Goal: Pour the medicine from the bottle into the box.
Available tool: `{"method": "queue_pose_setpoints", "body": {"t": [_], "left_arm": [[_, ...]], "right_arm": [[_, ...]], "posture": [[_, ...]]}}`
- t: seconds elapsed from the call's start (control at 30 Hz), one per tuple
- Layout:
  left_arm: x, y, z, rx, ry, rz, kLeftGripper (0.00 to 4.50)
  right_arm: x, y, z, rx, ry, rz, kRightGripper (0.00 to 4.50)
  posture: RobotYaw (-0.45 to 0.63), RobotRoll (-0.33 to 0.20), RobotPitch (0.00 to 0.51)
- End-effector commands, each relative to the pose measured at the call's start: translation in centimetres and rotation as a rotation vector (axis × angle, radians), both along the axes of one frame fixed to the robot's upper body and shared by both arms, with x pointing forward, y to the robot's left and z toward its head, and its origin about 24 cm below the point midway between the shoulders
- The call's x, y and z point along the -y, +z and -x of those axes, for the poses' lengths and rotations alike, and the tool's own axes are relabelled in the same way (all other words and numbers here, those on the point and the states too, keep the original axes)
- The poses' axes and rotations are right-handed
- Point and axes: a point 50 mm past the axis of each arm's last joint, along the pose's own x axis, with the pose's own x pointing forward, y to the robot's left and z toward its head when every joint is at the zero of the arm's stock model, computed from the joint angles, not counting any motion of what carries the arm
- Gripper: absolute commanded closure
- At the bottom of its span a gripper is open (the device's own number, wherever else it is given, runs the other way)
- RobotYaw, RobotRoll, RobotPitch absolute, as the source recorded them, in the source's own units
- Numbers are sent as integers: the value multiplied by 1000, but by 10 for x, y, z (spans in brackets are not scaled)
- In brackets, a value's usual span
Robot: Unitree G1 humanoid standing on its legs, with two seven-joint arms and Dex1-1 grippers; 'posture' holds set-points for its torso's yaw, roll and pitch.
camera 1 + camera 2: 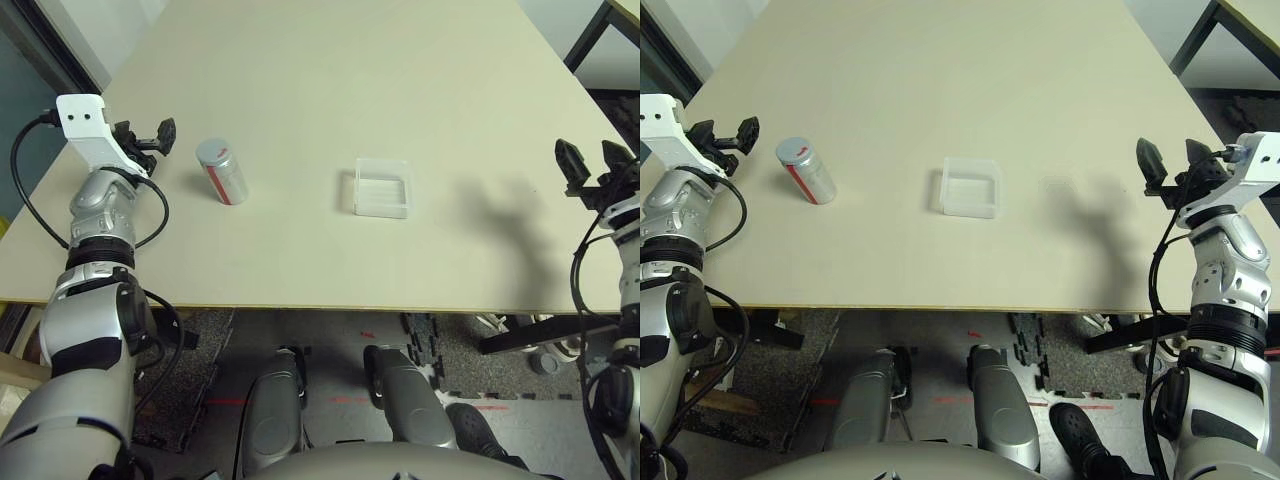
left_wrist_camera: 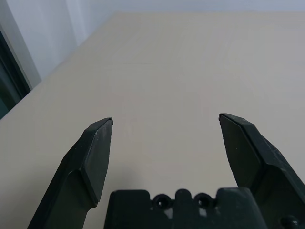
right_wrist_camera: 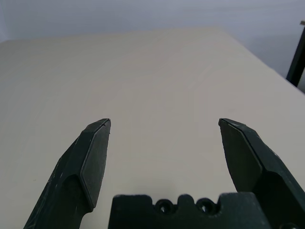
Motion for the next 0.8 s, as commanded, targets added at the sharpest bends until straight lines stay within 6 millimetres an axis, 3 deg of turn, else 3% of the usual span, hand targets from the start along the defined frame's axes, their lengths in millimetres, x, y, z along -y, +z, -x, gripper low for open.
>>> {"method": "queue_pose_setpoints", "body": {"t": [0.03,0.53,0.8], "left_arm": [[-8,2,4,4,24,-12,35],[-13,1,10,17,24,-11,35],[-3,-9,18,-21,-111,18,35]], "right_arm": [[-6,0,-2,4,17,-4,0],[-28,7,-17,24,136,-7,0],[-52,16,-12,29,451,67,0]], "posture": [[-167,0,167],[-106,0,166],[-100,0,175]]}}
